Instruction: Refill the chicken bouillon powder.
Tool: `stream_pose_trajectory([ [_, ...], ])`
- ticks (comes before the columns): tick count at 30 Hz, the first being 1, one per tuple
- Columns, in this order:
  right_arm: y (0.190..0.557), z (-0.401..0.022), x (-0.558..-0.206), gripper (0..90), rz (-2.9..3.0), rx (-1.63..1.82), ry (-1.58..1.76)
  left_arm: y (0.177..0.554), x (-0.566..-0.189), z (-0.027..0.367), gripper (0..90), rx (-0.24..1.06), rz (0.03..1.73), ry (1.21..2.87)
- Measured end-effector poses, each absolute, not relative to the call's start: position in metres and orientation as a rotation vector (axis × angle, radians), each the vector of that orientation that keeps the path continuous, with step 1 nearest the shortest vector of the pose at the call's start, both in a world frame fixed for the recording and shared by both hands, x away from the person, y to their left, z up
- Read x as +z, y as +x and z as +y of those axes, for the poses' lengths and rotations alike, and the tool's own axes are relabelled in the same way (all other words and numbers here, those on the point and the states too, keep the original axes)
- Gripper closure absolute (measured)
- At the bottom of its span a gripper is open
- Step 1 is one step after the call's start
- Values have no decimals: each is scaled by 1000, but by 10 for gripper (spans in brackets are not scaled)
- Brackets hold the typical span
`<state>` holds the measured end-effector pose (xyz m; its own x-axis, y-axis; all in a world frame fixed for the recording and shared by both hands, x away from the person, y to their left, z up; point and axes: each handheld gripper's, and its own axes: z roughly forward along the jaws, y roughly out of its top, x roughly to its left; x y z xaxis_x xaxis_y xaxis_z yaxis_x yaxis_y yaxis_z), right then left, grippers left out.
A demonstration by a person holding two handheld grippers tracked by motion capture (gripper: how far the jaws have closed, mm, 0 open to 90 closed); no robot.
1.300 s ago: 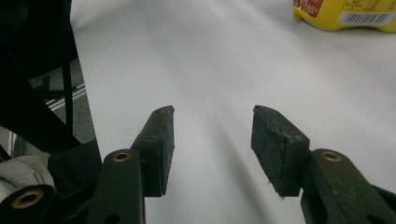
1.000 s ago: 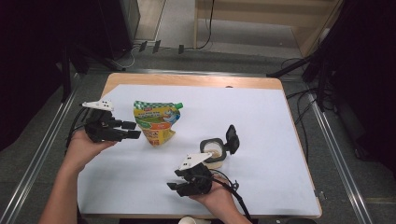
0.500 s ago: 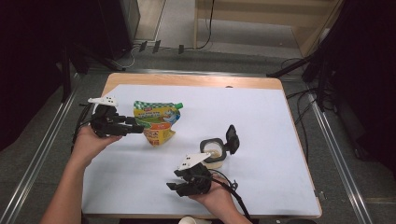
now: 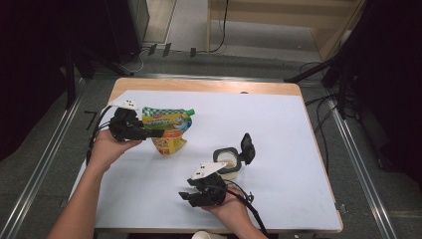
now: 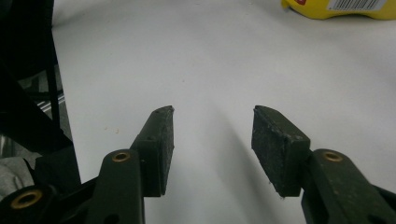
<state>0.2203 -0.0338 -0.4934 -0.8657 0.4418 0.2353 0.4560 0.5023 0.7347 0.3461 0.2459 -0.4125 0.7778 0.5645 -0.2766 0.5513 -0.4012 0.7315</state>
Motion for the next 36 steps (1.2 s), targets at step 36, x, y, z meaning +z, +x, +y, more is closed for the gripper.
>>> stream_pose_trajectory([
  [36, 218, -33, -498, 472, -2696, -1434, -811, 328, -383, 233, 900, 27, 815, 2068],
])
